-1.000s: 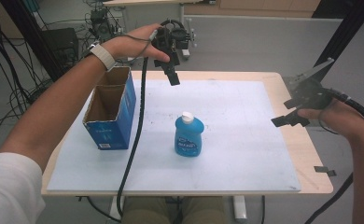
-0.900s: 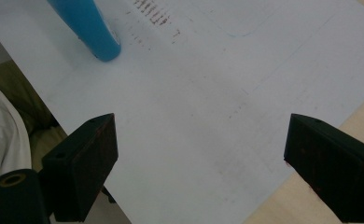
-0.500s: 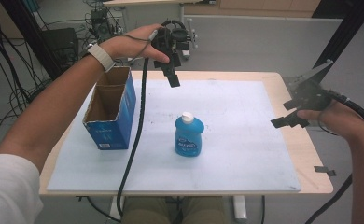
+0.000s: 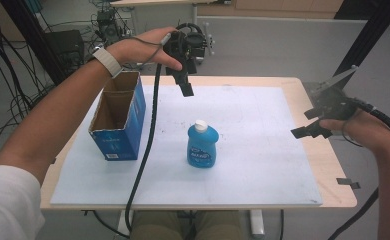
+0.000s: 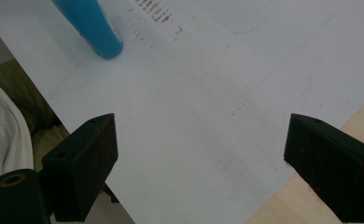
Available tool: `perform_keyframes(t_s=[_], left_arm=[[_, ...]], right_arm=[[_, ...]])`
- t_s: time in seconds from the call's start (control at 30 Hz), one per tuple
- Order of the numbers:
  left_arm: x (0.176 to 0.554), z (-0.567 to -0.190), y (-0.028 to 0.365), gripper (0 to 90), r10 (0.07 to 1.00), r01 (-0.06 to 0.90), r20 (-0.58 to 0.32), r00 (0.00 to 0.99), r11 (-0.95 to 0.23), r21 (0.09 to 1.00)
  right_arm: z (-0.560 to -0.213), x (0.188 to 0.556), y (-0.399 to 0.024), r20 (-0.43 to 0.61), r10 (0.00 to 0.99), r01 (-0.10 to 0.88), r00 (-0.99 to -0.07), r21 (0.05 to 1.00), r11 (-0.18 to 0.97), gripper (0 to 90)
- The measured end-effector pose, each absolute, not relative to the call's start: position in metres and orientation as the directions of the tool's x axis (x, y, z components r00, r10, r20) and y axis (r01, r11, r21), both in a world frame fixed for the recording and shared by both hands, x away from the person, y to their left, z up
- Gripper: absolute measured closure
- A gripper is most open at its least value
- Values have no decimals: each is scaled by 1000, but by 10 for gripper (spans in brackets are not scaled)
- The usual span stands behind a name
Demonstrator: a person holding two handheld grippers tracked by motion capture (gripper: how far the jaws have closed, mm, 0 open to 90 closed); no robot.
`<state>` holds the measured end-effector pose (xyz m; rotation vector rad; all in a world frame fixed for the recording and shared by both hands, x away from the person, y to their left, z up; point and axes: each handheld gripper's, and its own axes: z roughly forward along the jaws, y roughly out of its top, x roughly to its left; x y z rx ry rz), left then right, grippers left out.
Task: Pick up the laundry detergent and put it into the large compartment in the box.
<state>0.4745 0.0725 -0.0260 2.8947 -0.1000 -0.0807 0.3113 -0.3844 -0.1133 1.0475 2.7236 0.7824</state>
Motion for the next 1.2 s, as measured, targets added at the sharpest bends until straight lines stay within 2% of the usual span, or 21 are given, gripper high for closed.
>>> perform_keyframes(t_s=[1.2], left_arm=[[456,-31,59,69,-201,-189,-30,979,-954,233]], right_arm=[[-114,305,-387,74,664,602,-744,505,619,98]])
